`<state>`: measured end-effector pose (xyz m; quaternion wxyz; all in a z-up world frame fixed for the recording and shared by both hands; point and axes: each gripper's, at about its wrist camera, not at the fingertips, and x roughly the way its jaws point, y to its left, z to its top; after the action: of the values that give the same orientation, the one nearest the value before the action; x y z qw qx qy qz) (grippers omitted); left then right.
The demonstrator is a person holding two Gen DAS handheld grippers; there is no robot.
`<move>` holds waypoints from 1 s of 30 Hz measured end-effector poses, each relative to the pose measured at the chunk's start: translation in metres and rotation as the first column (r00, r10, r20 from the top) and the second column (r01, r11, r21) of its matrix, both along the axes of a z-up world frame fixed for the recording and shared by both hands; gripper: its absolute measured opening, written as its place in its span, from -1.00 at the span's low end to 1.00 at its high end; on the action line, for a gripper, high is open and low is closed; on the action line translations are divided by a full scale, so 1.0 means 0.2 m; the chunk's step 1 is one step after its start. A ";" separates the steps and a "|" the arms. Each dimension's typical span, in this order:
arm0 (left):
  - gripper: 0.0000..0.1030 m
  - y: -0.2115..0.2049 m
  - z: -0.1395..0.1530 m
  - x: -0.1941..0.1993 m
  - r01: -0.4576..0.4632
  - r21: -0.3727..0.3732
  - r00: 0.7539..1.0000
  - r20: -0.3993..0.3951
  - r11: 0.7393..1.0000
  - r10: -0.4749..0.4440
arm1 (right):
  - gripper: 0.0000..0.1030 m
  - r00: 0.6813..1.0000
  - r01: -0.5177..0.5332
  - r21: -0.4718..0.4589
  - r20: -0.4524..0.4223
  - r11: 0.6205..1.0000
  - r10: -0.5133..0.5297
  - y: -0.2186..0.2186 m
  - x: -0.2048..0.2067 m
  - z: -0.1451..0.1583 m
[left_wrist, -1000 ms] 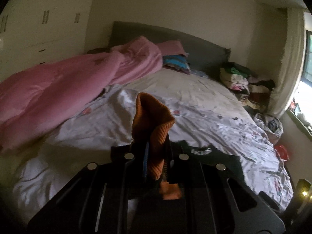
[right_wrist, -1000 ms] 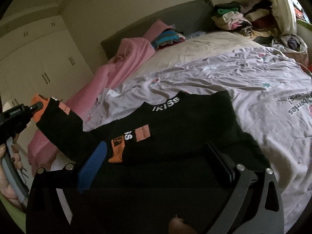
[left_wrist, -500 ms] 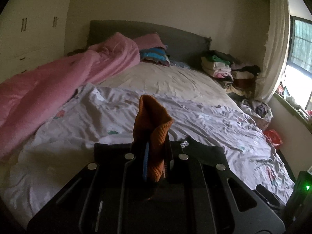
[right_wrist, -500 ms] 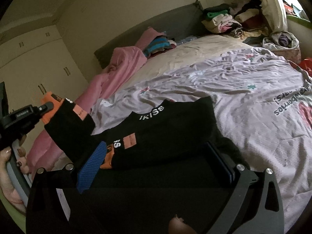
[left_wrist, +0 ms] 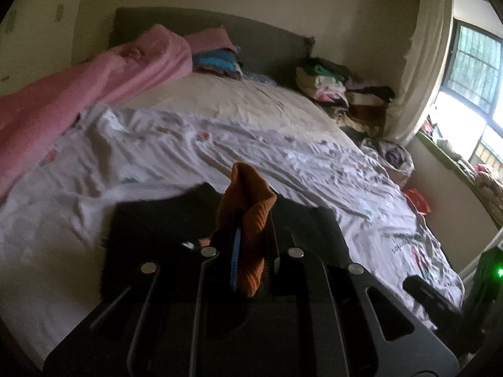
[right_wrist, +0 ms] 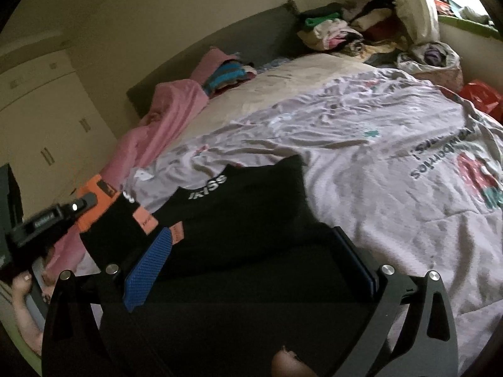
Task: Fold small clothes
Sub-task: 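Carry the held sleeve across the shirt body toward the right gripper, then lay the cuff on the folded sleeve and open the left gripper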
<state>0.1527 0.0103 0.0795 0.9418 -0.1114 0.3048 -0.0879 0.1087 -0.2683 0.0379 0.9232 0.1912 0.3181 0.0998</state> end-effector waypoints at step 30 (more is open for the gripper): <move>-0.11 -0.19 -0.41 0.02 0.358 -0.167 0.922 -0.095 0.919 -0.376 | 0.91 0.974 0.130 -0.082 -0.178 0.988 -0.143 -0.05 0.08 -0.16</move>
<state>0.1571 -0.0272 -0.0015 0.8768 -0.1266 0.3713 -0.2781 0.1254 -0.2789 0.0054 0.9008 0.1886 0.3911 0.0067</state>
